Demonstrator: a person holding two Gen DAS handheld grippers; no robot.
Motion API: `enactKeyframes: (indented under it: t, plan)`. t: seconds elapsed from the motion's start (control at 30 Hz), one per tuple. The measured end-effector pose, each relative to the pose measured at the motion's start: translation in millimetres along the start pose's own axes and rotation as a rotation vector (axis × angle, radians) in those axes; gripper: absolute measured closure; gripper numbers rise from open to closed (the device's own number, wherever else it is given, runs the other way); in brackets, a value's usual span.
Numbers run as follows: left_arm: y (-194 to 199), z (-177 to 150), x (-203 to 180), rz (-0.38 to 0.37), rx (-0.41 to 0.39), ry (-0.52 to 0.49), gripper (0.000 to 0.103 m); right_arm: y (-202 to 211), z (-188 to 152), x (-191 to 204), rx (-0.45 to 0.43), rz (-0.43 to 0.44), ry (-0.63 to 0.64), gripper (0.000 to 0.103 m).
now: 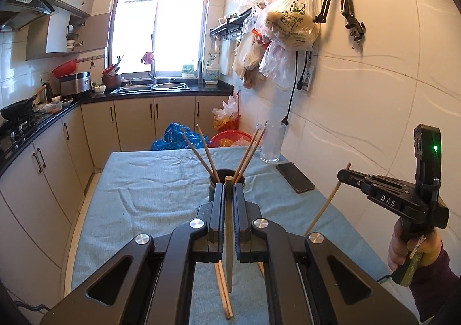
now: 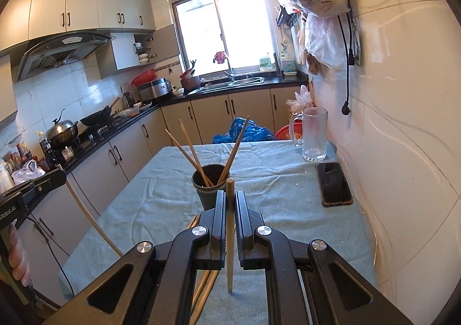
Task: Organize utensils
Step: 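Lift the held chopstick with left tool over the black cup while right tool carries its own, then lower left tool into the cup and open it while right tool releases its chopstick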
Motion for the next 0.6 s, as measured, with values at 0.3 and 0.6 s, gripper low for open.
enactKeyframes:
  t: [0.3,0.6]
  plan:
    - [-11,48,0,0.001,-0.058,0.000,0.098,-8,37,9,-0.036,0.010,0.040,0.096]
    - [-48,105,-6,0.016,-0.124,0.010,0.098,-29,95,30,-0.086,0.031,0.109,0.096]
Point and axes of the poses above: each gripper's, at about its wrist camera, not at the fingertips, and y roughly against the way its jaws point, x to its left, z to its top, the point moved 9 cm from there along -y, roughly the way its jaws point, and after that the axes turned 7 degrees about z, right-handed, at the moved point
